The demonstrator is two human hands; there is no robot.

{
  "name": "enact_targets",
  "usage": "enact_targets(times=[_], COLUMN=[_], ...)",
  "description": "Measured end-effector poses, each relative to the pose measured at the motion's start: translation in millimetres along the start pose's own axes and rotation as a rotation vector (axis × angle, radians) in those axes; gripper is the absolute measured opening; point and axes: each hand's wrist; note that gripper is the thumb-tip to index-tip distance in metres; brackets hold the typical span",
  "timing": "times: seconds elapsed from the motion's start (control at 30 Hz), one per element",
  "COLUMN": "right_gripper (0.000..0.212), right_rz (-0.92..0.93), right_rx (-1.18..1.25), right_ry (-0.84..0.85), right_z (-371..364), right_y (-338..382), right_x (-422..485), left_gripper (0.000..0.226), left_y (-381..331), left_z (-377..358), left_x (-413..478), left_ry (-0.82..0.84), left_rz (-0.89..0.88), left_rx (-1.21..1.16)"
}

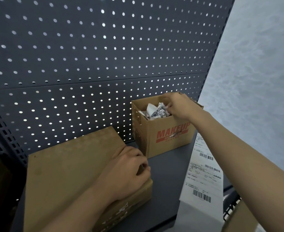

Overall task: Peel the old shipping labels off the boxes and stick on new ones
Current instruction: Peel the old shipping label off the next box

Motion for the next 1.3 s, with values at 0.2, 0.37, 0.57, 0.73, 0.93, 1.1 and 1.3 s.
enact_targets(times=[0.2, 0.37, 0.57, 0.73, 0.93, 1.1, 1.3], right_gripper=[0.017, 0.015, 0.039, 0.036, 0.023, 0.019, 0.025], right_rz=[0.027, 0.056, 0.037, 0.047, -0.026, -0.085, -0.117], right_rx=[-0.013, -0.101, -0.072, -0.066, -0.009, 0.09, 0.138], right_ry=[-0.02, -0.064, -0.075, -0.133, -0.163, -0.14, -0.19], right_z=[0, -5, -4, -5, -9, -7, -8], right_y=[-2, -2, 5, 2, -4, -4, -7], right_x=[6, 12, 6, 7, 8, 10, 11], left_gripper=[0.041, 0.044, 0.045, 0.047, 0.049, 0.047, 0.047], left_y=[2, 2, 1, 0, -3, -2, -1], left_z=[-1, -1, 0, 2, 4, 4, 2], left_x=[1, 2, 2, 1, 1, 1, 1], left_ry=[0.015, 0.01, 0.013, 0.019, 0.021, 0.02, 0.022], left_rz=[0.0, -0.01, -0.006, -0.011, -0.01, -0.018, -0.017], left_rx=[0.005, 0.009, 0.025, 0.036, 0.036, 0.049, 0.037])
Point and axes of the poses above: each hand's wrist, its own x-axis towards the middle knuckle, its own z-axis out of the back of the hand, y = z × x, and after that the axes turned 9 degrees about -y, right-handed
